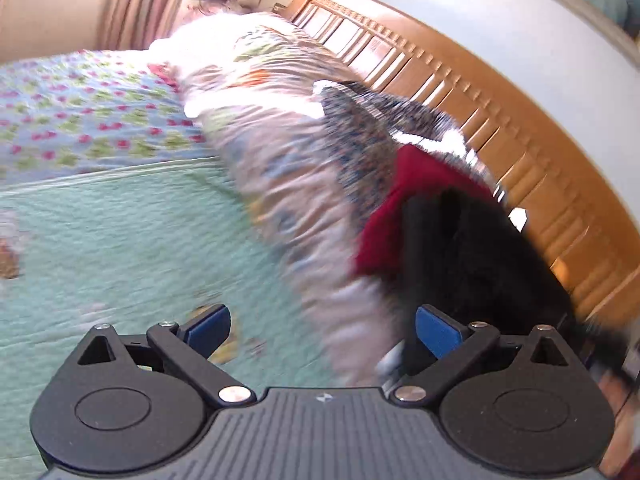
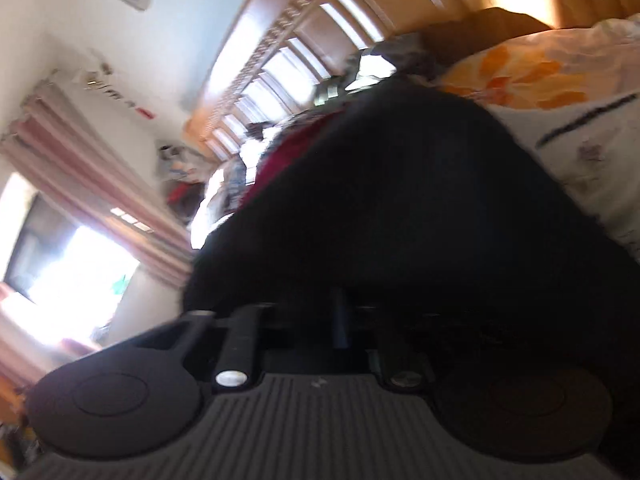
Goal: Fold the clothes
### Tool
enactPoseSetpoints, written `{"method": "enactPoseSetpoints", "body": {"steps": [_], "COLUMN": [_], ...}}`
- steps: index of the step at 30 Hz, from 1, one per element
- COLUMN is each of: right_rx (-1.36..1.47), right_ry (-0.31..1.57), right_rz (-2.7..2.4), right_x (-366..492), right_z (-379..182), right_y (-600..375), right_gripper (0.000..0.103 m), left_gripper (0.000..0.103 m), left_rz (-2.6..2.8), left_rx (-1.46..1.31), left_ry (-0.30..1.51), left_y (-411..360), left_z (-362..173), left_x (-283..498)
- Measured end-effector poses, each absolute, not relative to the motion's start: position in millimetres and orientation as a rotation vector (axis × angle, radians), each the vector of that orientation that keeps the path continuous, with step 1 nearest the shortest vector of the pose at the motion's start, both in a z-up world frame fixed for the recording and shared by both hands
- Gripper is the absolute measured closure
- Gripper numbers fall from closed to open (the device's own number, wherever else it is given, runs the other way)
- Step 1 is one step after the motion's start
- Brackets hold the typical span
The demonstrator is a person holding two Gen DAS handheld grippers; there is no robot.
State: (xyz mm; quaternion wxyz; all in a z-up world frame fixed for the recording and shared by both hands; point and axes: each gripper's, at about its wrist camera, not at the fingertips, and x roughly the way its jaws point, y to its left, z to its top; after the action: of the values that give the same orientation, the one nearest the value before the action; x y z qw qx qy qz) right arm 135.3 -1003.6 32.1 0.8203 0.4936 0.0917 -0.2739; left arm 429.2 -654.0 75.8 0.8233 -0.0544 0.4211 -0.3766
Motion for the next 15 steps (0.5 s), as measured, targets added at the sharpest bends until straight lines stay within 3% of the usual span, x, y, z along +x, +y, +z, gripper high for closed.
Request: {"method": "enactPoseSetpoints", "body": {"steps": [1, 2, 3, 4, 5, 6, 11, 15], "right_rx": [1.053, 0.995, 0.923, 0.85, 0.777, 0.684, 0.358, 0.481], "right_ry": [0.17, 0.168, 0.171, 0.174, 0.177, 0.202, 0.404, 0.542], "right_rz": [-0.608, -0.602, -0.589, -0.576, -0.562, -0.53, -0.297, -0.167], "right_x": [131.0, 131.5, 133.2, 135.0, 136.7, 142.4, 173.6, 191.4], "right_z": [34.4, 44.4, 55.6, 66.9, 78.2, 86.3, 51.5, -38.3], "right_y": [-1001.5, -983.2, -961.1, -939.1, -917.1, -881.3, -669.8, -517.6], "right_gripper": [0.103, 0.091, 0.068, 0.054, 0.026, 0.011, 0.005, 0.005], "left_gripper": [0.002, 0.002, 0.002, 0.002, 0.002, 0.002, 0.001, 0.001], "left_rz": [-0.79, -0.771, -0.732, -0.693, -0.665, -0.634, -0.519, -0.473], "left_rx": [-0.073, -0.036, -0.018, 0.0, 0.009, 0.028, 0.145, 0.16], "left_ry": [0.892, 0.891, 0.904, 0.918, 0.943, 0.956, 0.926, 0.862], "left_y": [-619.1, -586.7, -550.0, -513.5, -478.1, -447.9, -322.8, -250.5], "left_z": [65.3, 54.6, 42.1, 29.7, 16.9, 7.5, -21.6, -36.1], "left_x": [418.9, 406.8, 394.9, 382.9, 370.7, 360.9, 322.6, 304.2]}}
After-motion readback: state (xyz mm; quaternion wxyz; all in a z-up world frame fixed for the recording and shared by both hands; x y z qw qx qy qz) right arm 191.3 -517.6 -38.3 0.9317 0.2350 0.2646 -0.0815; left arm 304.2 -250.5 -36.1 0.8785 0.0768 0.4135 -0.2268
